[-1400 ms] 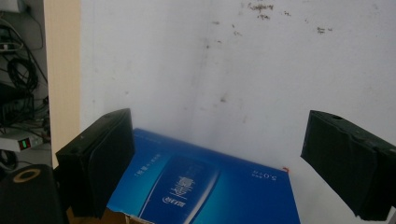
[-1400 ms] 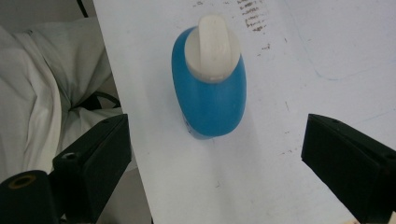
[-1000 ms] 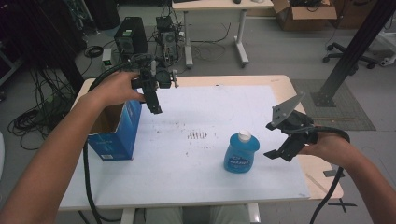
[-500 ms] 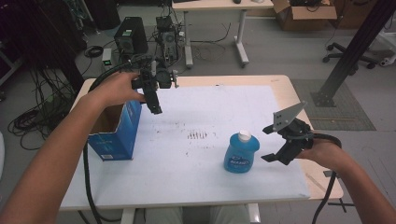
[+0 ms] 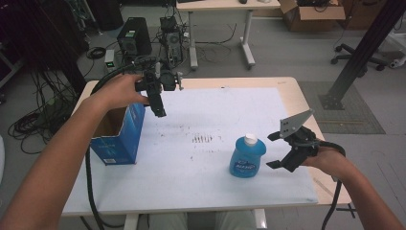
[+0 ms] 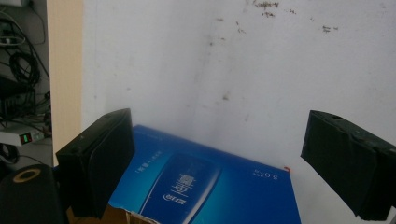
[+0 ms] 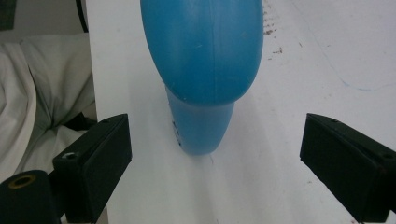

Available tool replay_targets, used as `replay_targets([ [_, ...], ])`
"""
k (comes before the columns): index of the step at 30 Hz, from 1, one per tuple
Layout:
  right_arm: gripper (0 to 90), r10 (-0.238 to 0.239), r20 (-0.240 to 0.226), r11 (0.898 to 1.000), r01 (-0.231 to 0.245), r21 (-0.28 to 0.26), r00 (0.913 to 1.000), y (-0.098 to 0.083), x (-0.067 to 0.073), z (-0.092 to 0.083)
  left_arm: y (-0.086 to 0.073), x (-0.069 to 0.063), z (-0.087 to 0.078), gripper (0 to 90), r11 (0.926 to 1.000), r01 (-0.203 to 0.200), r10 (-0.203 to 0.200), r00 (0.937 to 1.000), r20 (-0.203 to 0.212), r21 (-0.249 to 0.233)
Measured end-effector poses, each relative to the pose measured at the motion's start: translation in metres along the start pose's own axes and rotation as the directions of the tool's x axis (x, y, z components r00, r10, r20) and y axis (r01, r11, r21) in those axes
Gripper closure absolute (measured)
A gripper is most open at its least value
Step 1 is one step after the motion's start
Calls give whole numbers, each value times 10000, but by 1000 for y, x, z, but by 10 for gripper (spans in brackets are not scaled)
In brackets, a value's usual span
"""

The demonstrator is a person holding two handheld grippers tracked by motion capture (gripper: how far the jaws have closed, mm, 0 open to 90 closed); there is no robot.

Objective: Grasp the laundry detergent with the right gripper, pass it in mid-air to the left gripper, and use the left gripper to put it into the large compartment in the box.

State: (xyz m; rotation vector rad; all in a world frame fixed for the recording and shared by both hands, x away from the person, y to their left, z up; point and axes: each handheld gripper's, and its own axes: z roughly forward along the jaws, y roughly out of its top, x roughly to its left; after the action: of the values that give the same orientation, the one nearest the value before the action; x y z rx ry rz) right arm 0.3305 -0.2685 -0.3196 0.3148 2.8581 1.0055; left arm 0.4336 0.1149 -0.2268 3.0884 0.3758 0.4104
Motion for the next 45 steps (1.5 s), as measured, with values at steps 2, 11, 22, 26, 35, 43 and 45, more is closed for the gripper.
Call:
replay_targets([
  [2,87,85,-32,9997,-86,-234,10000,-2,-1,1,1,0,0,99,10000,-9,9,10000,10,7],
  [11,87,264,-8,9974,-264,-674,9997,-13,-3,7,2,0,2,99,10000,-26,26,10000,37,34],
  [22,94,345,-74,9909,-351,-1298,9994,-23,-5,13,2,-1,5,100,10000,0,-1,10000,70,43],
  [26,93,354,-83,9903,-362,-1344,9993,-25,-5,16,2,0,5,101,10000,3,-3,10000,66,37],
  [35,92,415,-143,9873,-432,-1530,9990,-29,-4,22,4,-1,6,102,10000,18,-18,10000,64,59],
  [43,93,525,-166,9818,-547,-1820,9985,-34,-4,28,4,0,6,103,10000,-20,19,10000,72,89],
  [45,93,550,-177,9802,-574,-1896,9983,-34,-4,30,4,0,7,103,9999,-20,19,10000,70,101],
])
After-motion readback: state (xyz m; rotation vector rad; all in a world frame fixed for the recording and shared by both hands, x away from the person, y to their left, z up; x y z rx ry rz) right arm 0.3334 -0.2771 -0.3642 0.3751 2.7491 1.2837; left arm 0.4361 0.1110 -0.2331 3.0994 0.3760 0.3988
